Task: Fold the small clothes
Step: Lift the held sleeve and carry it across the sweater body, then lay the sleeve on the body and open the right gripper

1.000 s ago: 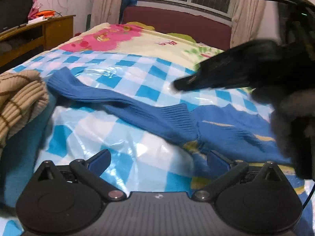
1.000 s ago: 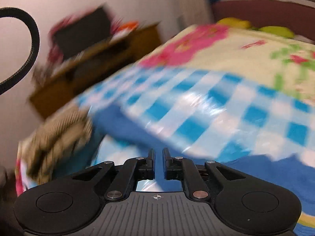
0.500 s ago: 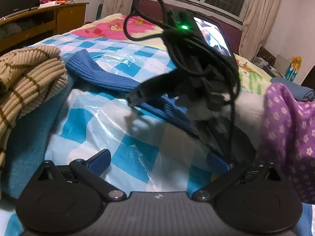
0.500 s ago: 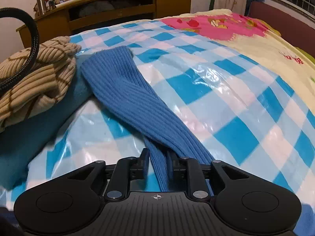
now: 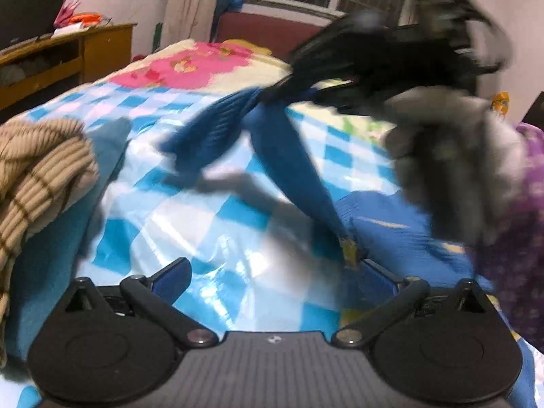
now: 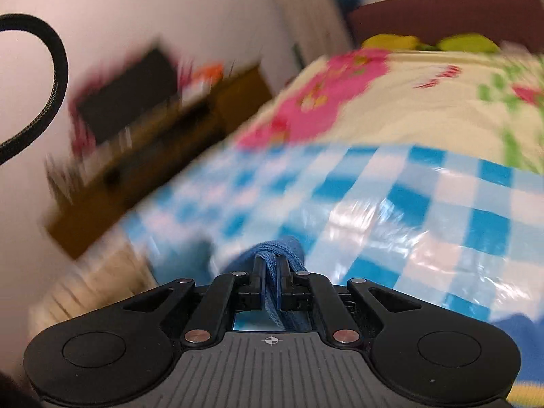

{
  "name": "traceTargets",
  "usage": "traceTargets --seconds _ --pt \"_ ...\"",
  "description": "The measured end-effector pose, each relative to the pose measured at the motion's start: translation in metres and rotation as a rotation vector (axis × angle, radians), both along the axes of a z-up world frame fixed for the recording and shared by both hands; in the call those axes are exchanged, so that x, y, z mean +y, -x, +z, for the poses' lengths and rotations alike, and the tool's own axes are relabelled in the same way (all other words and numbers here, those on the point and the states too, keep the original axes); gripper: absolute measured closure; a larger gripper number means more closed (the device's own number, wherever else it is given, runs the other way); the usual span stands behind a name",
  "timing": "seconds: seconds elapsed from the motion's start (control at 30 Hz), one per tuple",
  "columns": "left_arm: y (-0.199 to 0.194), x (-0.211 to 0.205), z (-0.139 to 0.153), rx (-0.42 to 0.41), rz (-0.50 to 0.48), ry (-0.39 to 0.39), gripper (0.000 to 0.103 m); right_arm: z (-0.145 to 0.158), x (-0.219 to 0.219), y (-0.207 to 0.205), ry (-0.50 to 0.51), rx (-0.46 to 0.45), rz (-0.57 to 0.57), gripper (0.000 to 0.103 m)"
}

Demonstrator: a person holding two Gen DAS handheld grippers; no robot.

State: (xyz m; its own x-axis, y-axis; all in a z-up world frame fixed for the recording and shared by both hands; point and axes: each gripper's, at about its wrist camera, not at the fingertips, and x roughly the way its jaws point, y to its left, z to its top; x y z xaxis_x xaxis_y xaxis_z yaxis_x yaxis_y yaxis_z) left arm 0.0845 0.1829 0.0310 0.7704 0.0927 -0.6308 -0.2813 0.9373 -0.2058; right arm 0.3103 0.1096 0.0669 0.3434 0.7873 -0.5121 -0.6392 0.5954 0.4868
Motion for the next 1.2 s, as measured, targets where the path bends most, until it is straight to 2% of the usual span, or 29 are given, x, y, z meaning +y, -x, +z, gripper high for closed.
traceTargets --seconds 0.1,0.17,0.2,0.27,0.33,0.4,0.47,0.5,0.67,0.73,0.83,0.9,0.93,1.0,1.03,1.1,1.13,1.2 --pt "-0.006 -0.013 0.007 -0.024 -0.045 -0.010 0.000 0.014 -0.087 -0.001 -0.252 0.102 -0.169 0.098" --pt "-0.013 -0.023 0.005 -0.021 -0.075 -0.016 0.000 0.002 -0.149 0.006 -0.384 0.176 -0.316 0.098" --pt "-0.017 -0.029 0.004 -0.016 -0.092 -0.018 0.000 -0.011 -0.178 0.011 -0.416 0.221 -0.389 0.098" --pt "-0.024 -0.042 0.000 -0.004 -0.128 -0.024 0.000 -0.040 -0.221 0.026 -0.319 0.257 -0.513 0.098" --pt "-0.028 -0.058 -0.003 0.010 -0.160 -0.044 0.000 -0.066 -0.249 0.039 -0.234 0.321 -0.575 0.096" --pt "-0.036 -0.075 -0.007 0.031 -0.184 -0.076 0.000 -0.088 -0.271 0.054 -0.211 0.371 -0.618 0.096" --pt "-0.043 -0.088 -0.011 0.049 -0.209 -0.101 0.000 -0.100 -0.282 0.063 -0.188 0.374 -0.630 0.096" --pt "-0.047 -0.094 -0.012 0.057 -0.217 -0.118 0.000 -0.103 -0.285 0.066 -0.185 0.372 -0.636 0.092" --pt "-0.067 -0.112 -0.015 0.059 -0.220 -0.209 0.000 -0.103 -0.296 0.065 -0.193 0.364 -0.593 0.091" --pt "-0.076 -0.116 -0.016 0.067 -0.219 -0.239 0.000 -0.097 -0.300 0.055 -0.202 0.346 -0.596 0.087" --pt "-0.087 -0.117 -0.019 0.072 -0.210 -0.246 0.000 -0.086 -0.307 0.035 -0.183 0.284 -0.609 0.073" --pt "-0.093 -0.118 -0.022 0.079 -0.205 -0.258 0.000 -0.087 -0.302 0.012 -0.176 0.294 -0.586 0.058" --pt "-0.095 -0.118 -0.023 0.085 -0.207 -0.264 0.000 -0.089 -0.297 0.000 -0.169 0.311 -0.575 0.056" --pt "-0.098 -0.119 -0.025 0.094 -0.210 -0.273 0.000 -0.096 -0.284 -0.021 -0.135 0.328 -0.563 0.059" --pt "-0.098 -0.119 -0.026 0.097 -0.211 -0.275 0.000 -0.098 -0.280 -0.027 -0.116 0.326 -0.563 0.064" --pt "-0.099 -0.119 -0.027 0.104 -0.214 -0.276 0.000 -0.100 -0.274 -0.037 -0.109 0.340 -0.559 0.098" --pt "-0.100 -0.118 -0.029 0.107 -0.213 -0.277 0.000 -0.099 -0.273 -0.039 -0.120 0.351 -0.559 0.099" --pt "-0.102 -0.116 -0.031 0.117 -0.207 -0.276 0.000 -0.083 -0.278 -0.035 -0.167 0.312 -0.549 0.099"
